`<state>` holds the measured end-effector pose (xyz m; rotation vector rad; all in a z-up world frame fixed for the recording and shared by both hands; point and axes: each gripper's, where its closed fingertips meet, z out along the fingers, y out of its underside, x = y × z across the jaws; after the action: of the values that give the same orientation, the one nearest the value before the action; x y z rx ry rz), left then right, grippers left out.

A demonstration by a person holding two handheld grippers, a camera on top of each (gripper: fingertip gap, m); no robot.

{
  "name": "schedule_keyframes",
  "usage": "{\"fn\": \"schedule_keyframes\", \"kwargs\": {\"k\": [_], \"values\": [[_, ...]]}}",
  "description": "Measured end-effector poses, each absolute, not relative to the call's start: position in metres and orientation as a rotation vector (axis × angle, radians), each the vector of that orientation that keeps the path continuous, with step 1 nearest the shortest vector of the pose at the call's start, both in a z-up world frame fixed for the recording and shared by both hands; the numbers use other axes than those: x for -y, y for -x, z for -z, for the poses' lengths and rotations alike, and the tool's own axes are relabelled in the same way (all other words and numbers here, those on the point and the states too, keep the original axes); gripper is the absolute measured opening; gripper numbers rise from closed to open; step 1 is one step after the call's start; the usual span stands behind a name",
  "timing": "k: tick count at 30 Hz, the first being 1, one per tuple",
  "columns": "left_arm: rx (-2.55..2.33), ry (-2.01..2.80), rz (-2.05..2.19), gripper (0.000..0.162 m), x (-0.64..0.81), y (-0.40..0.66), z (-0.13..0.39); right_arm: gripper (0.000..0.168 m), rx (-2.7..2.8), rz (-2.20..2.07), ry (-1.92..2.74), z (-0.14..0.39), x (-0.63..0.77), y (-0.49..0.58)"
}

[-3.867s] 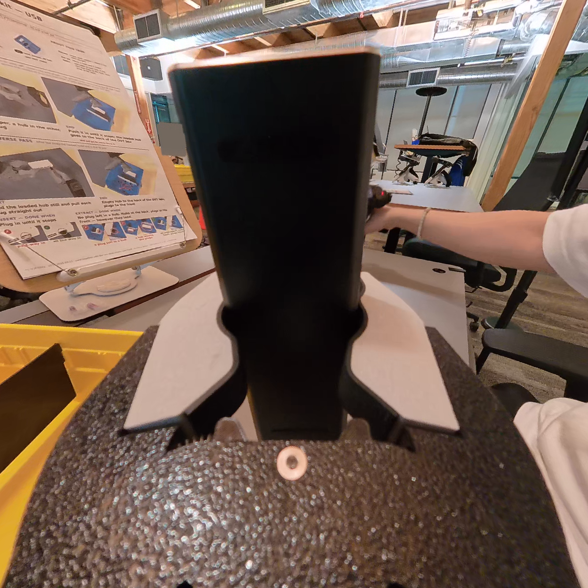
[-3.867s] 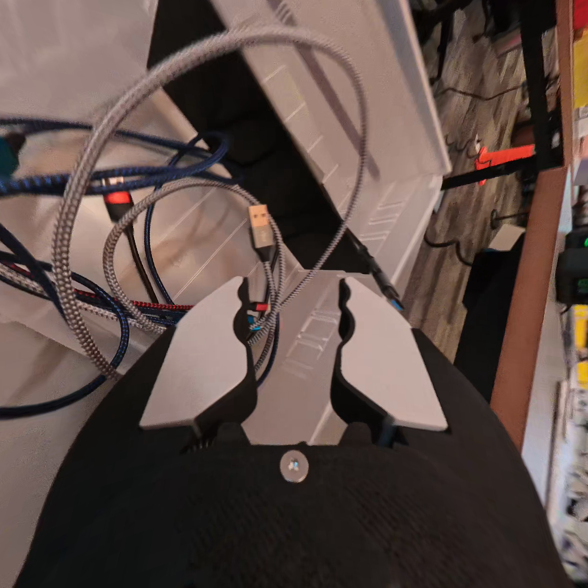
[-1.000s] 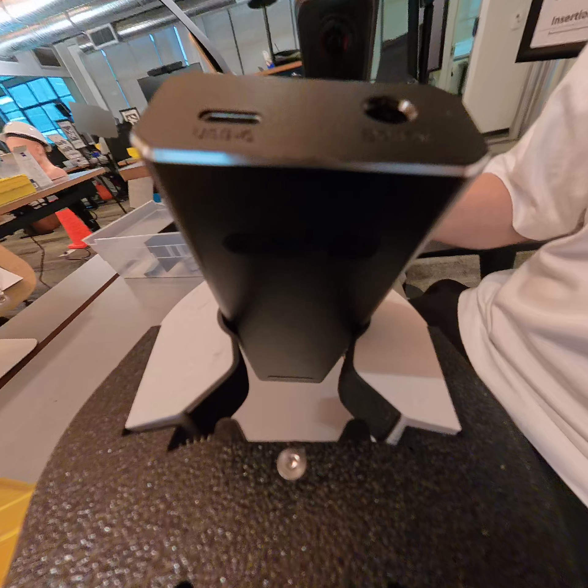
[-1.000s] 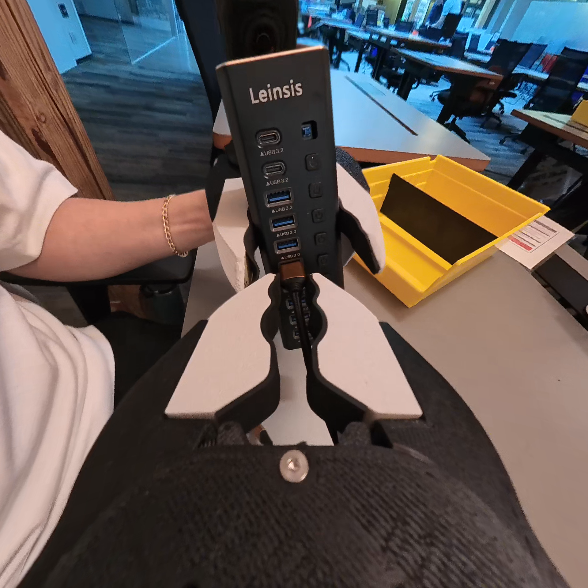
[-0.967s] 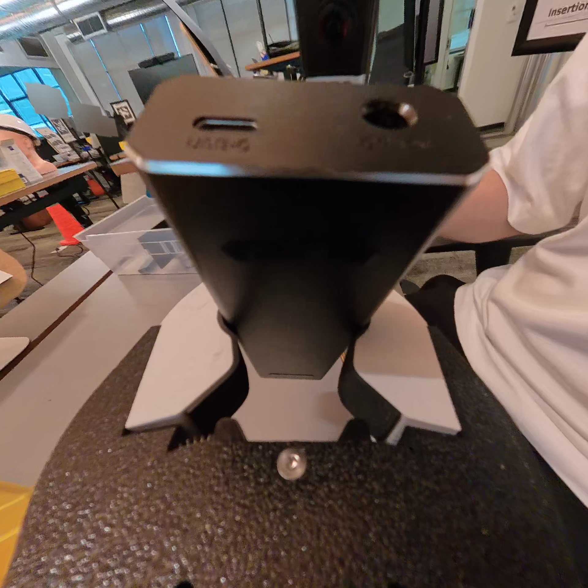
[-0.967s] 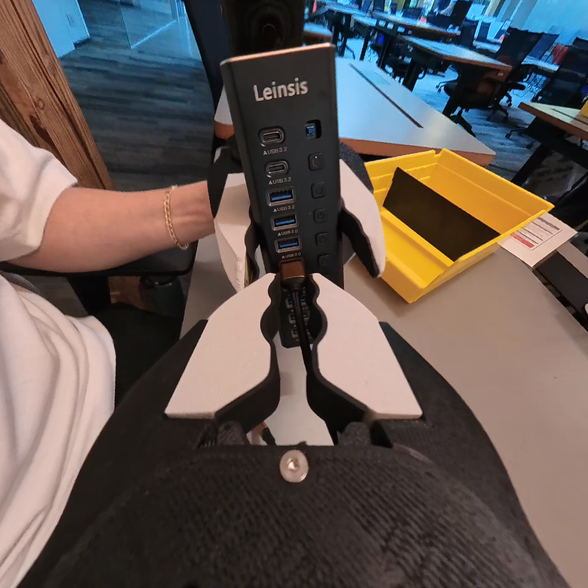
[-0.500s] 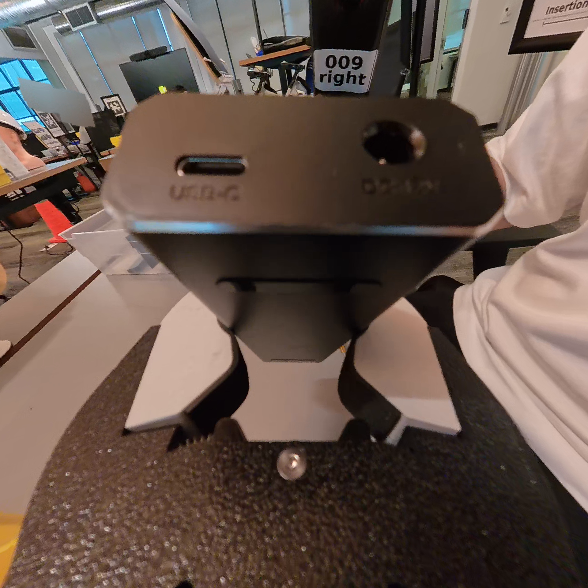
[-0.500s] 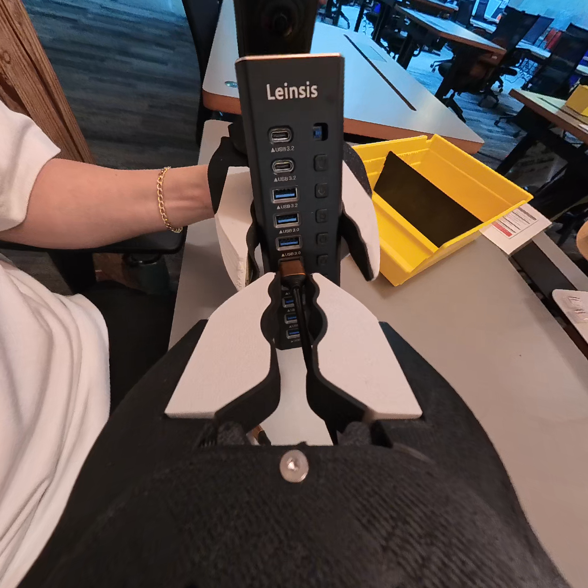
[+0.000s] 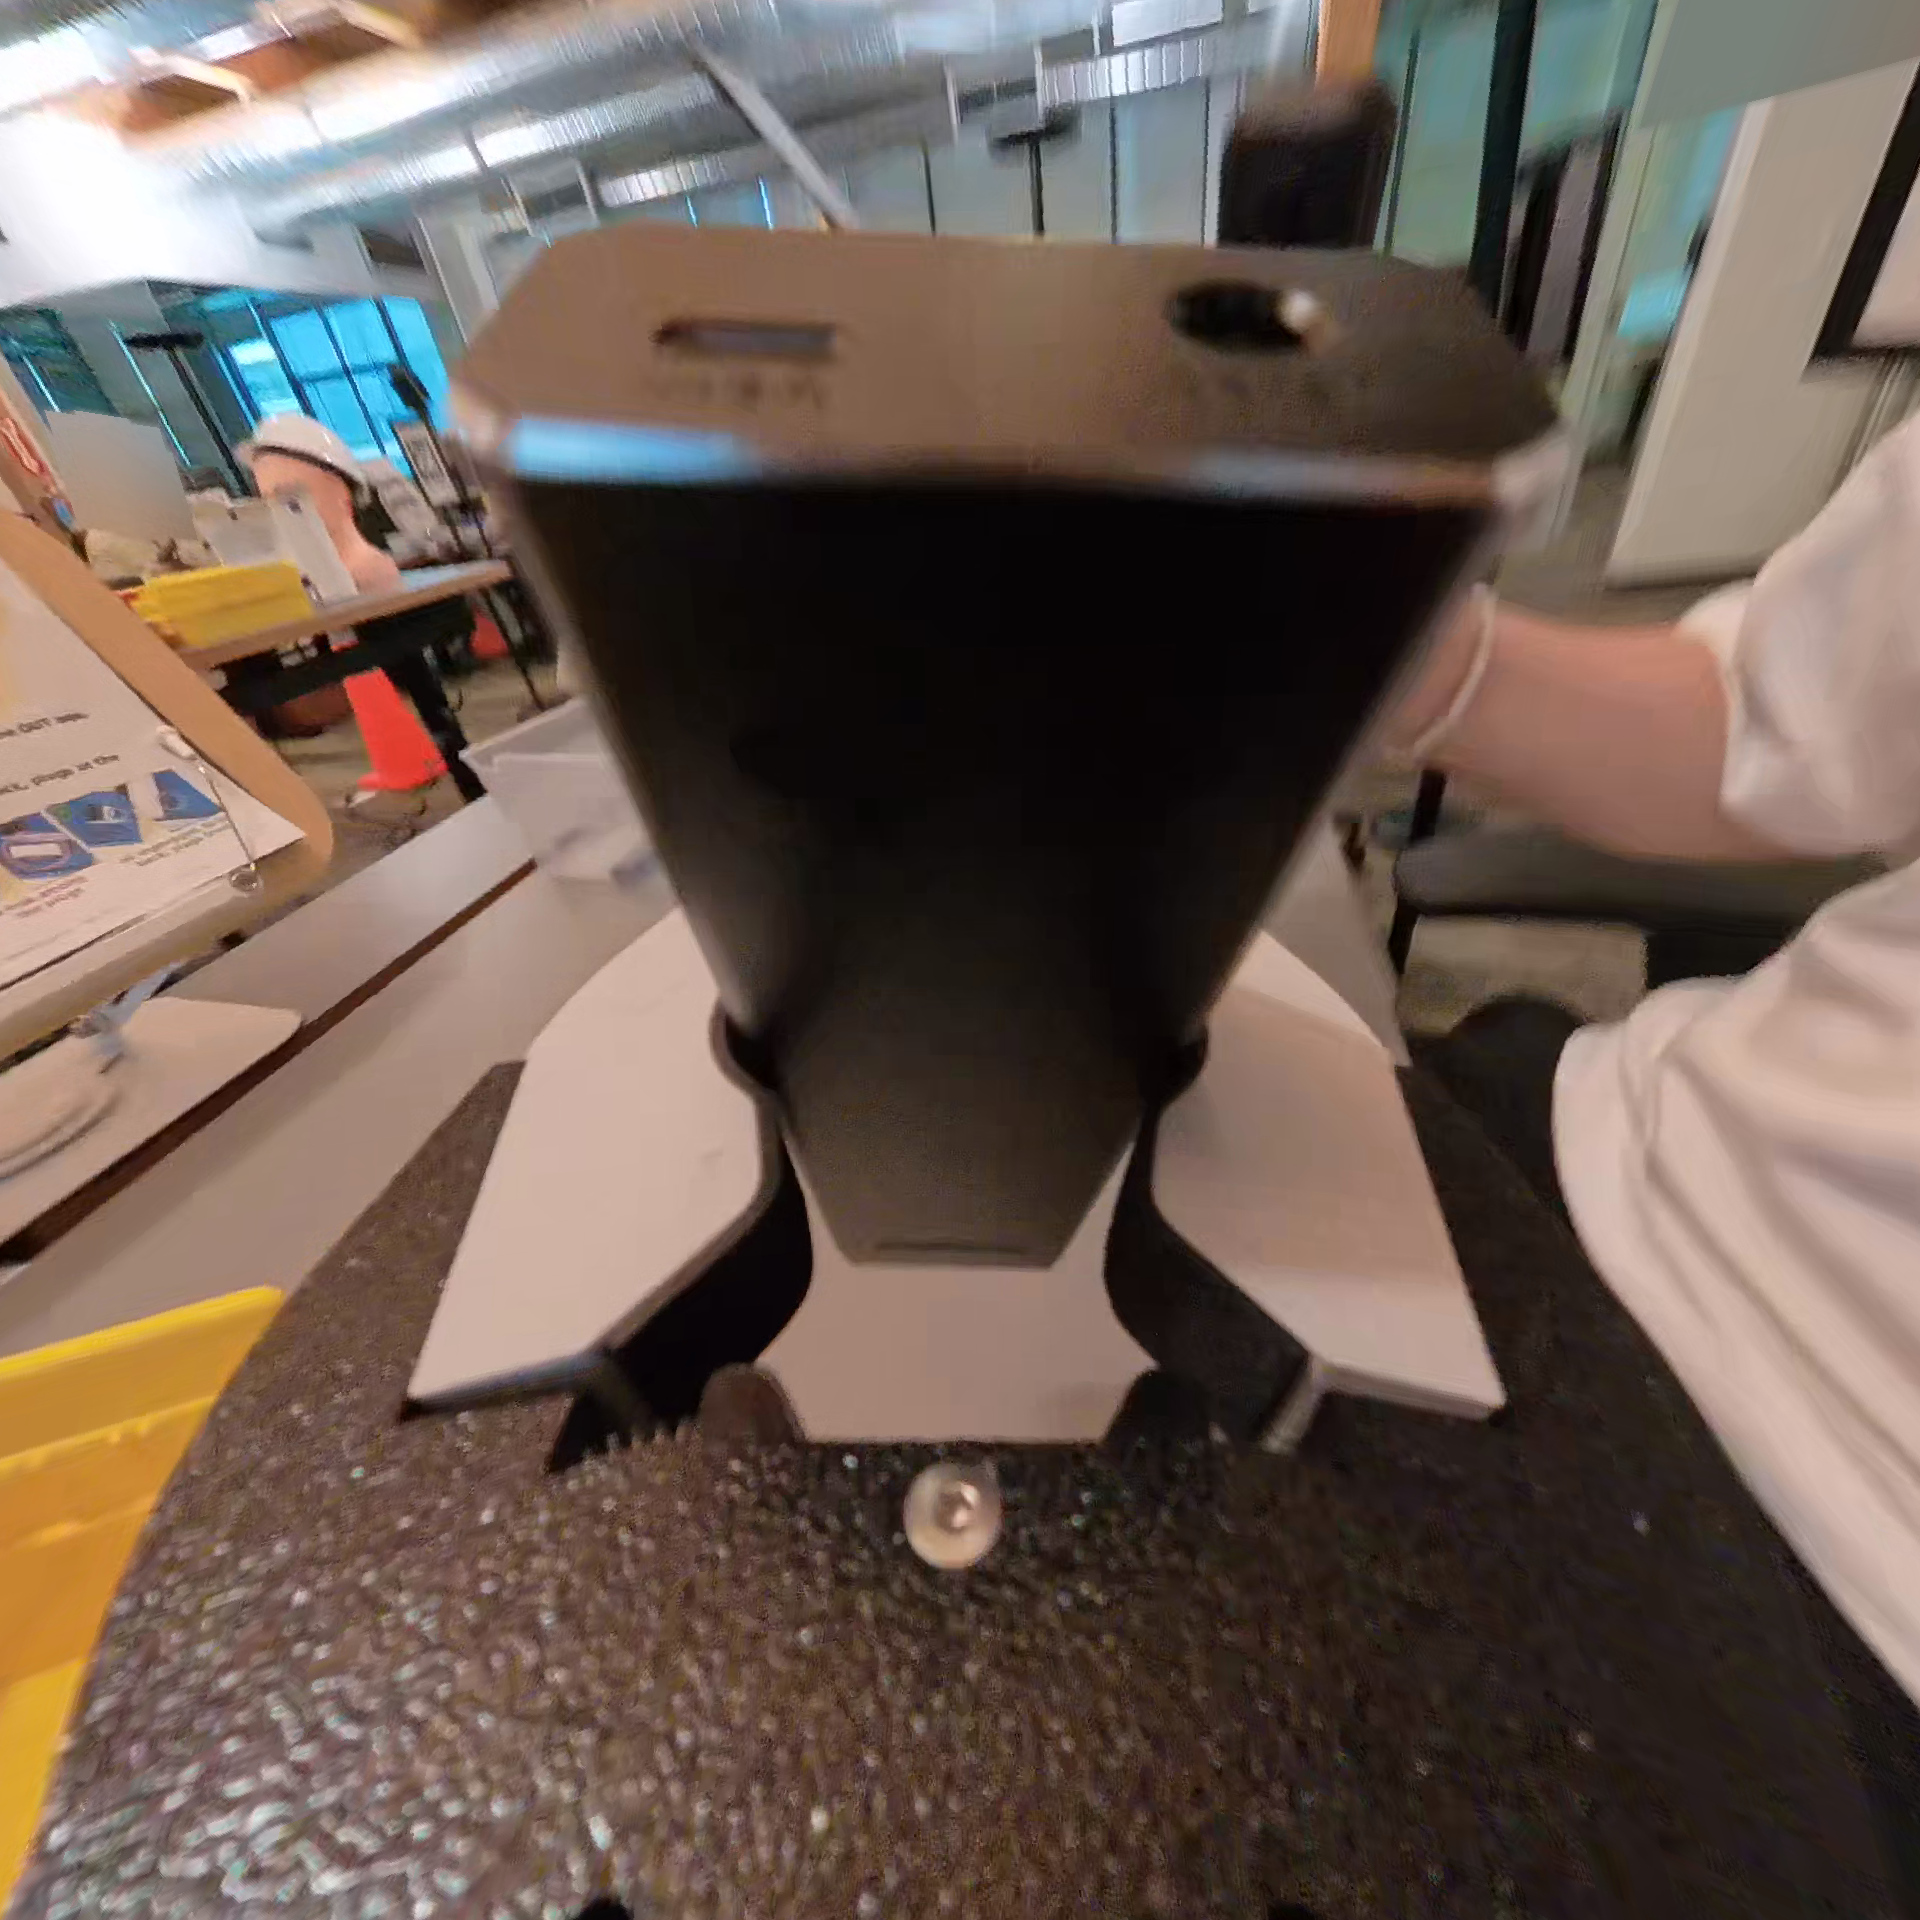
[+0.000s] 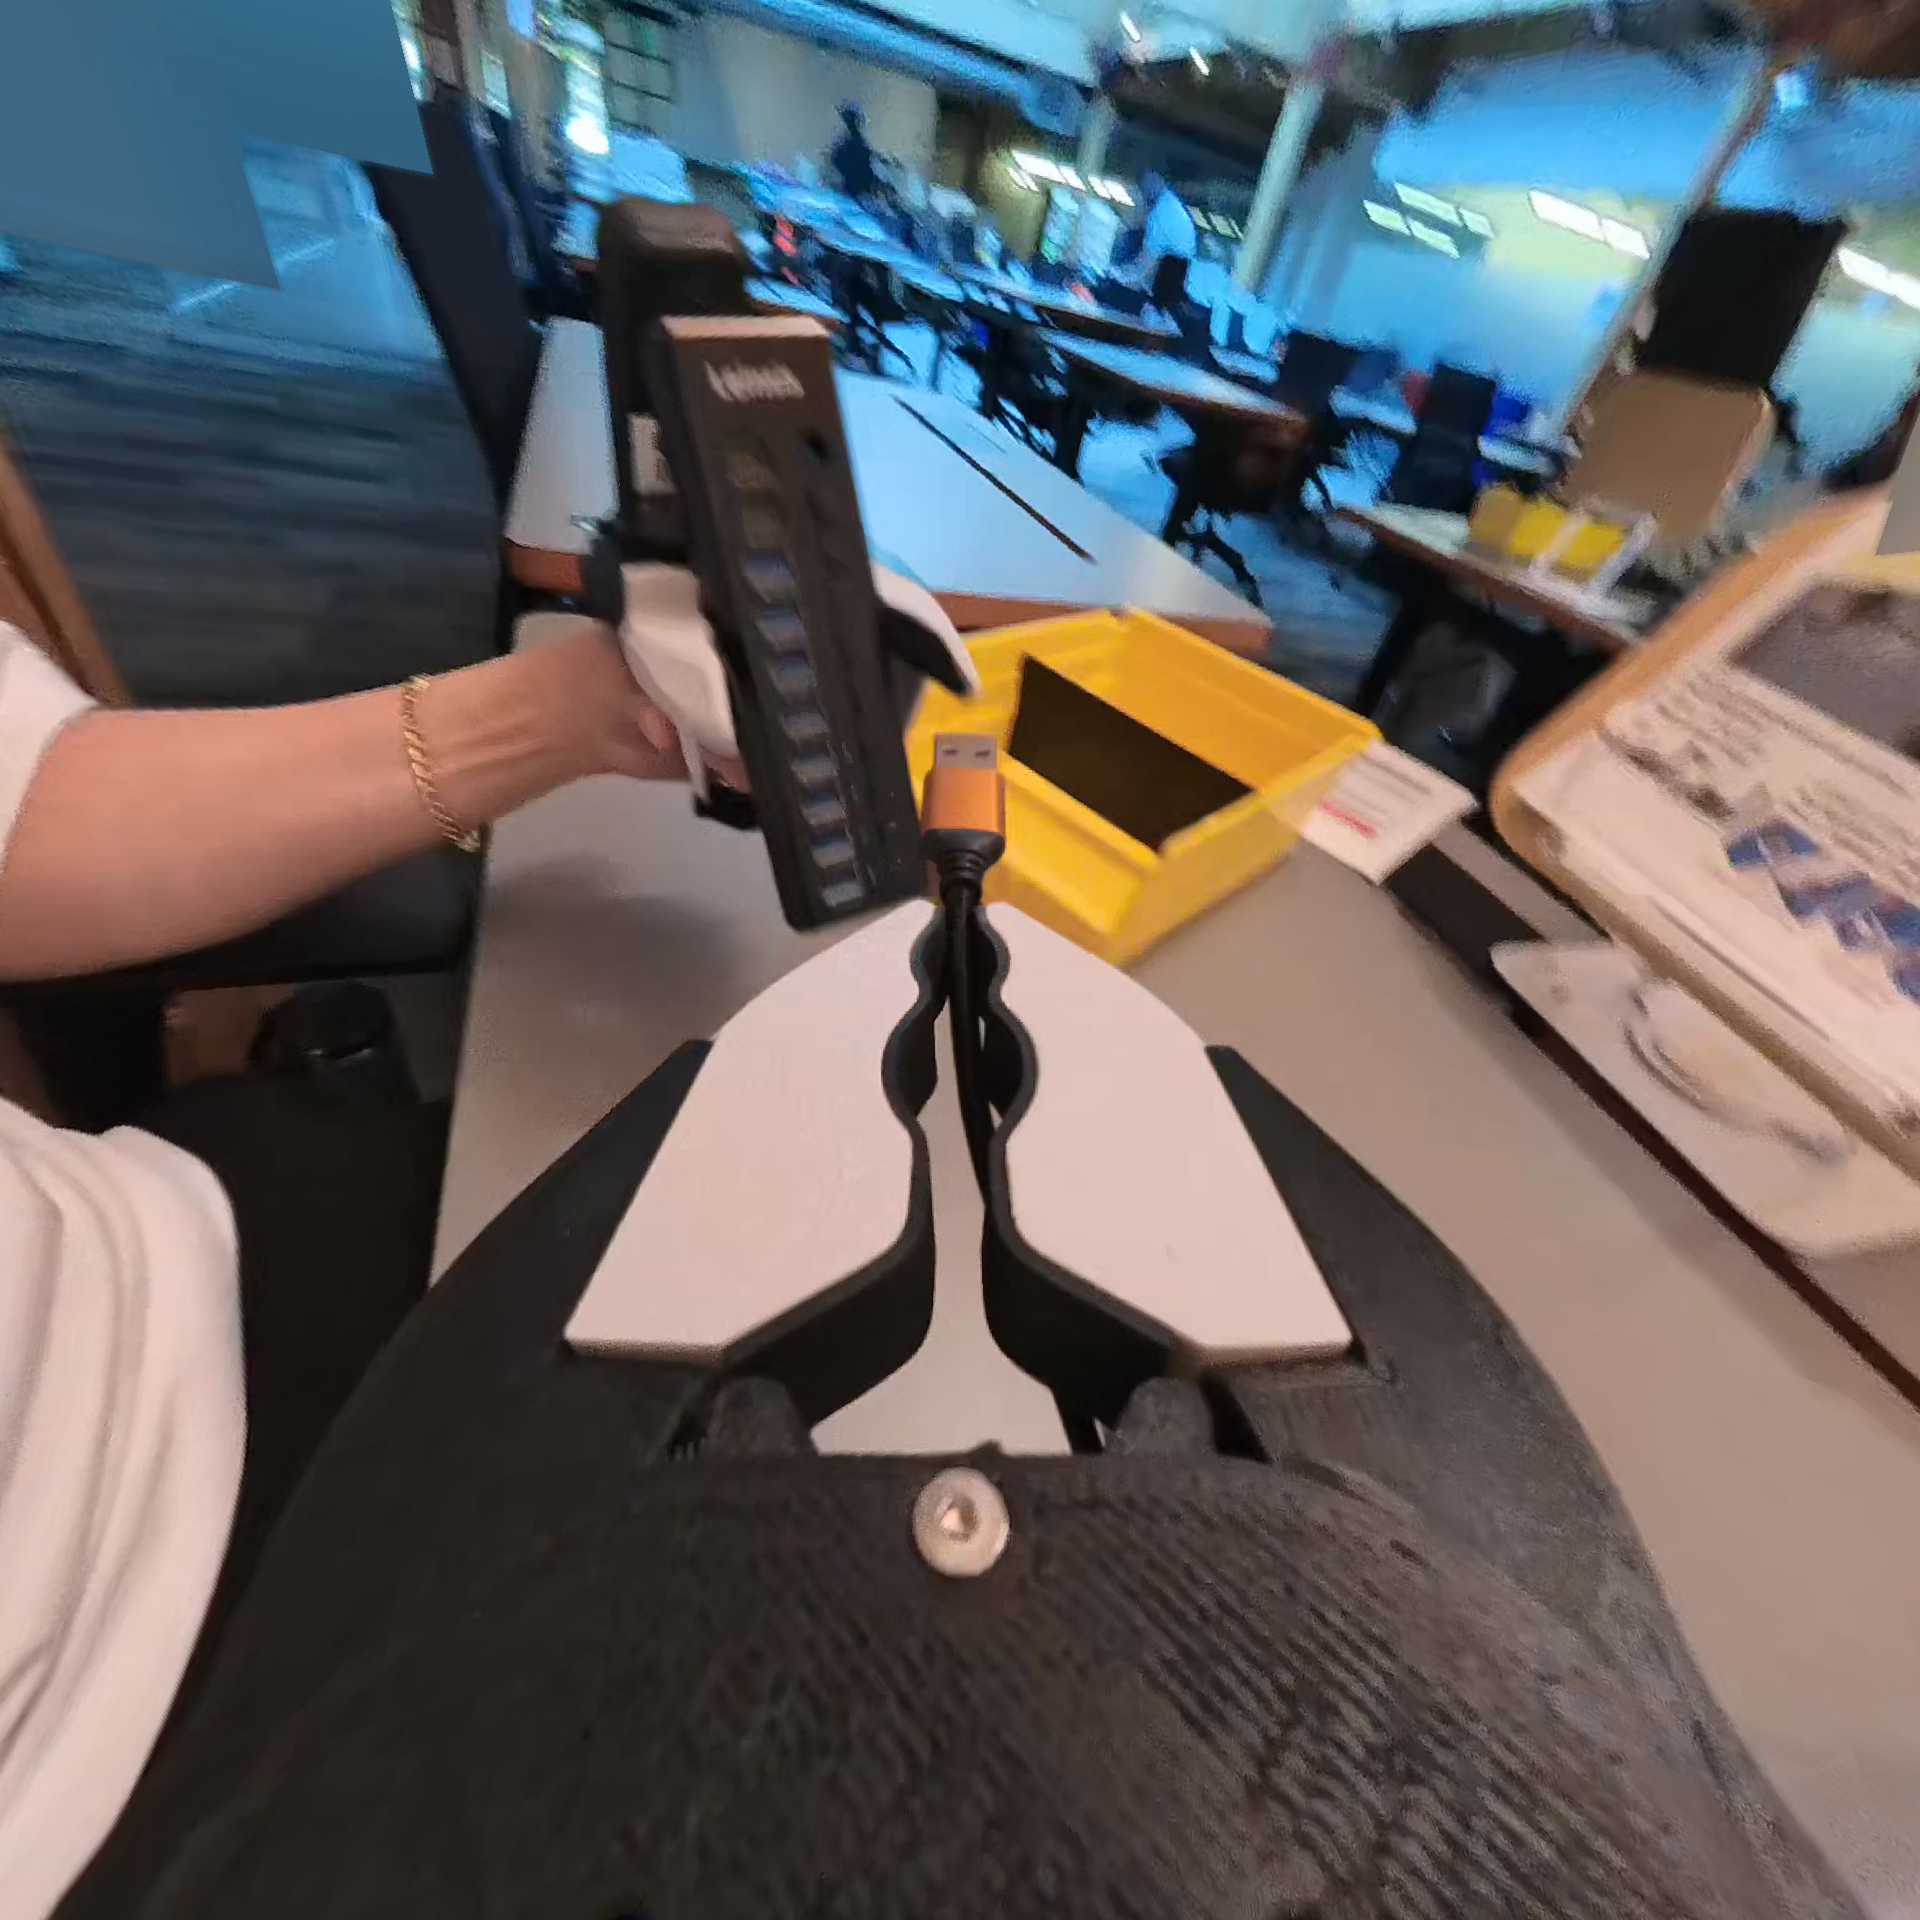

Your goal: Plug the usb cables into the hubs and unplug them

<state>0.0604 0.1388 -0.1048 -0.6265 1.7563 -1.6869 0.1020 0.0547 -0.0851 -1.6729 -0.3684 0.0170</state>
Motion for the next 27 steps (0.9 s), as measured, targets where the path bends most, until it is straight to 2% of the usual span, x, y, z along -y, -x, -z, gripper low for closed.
{"fn": "schedule_keyframes", "kwargs": {"k": [9, 15, 17, 25, 27], "values": [[-1.871, 0.691, 1.531, 0.071, -0.144, -0.063, 0.125, 0.003, 0.305, 0.008, 1.658, 0.081, -0.064, -0.132], [-1.847, 0.711, 1.552, 0.071, -0.149, -0.063, 0.122, 0.003, 0.194, 0.408, 1.626, -0.008, -0.010, -0.249], [-1.848, 0.707, 1.555, 0.071, -0.149, -0.062, 0.121, 0.003, 0.171, 0.490, 1.633, -0.023, 0.004, -0.289], [-1.847, 0.692, 1.592, 0.071, -0.145, -0.061, 0.121, 0.003, -0.143, 0.613, 1.454, -0.008, 0.054, -0.417], [-1.858, 0.694, 1.588, 0.071, -0.143, -0.062, 0.123, 0.003, -0.199, 0.573, 1.410, 0.011, 0.061, -0.431]]}}
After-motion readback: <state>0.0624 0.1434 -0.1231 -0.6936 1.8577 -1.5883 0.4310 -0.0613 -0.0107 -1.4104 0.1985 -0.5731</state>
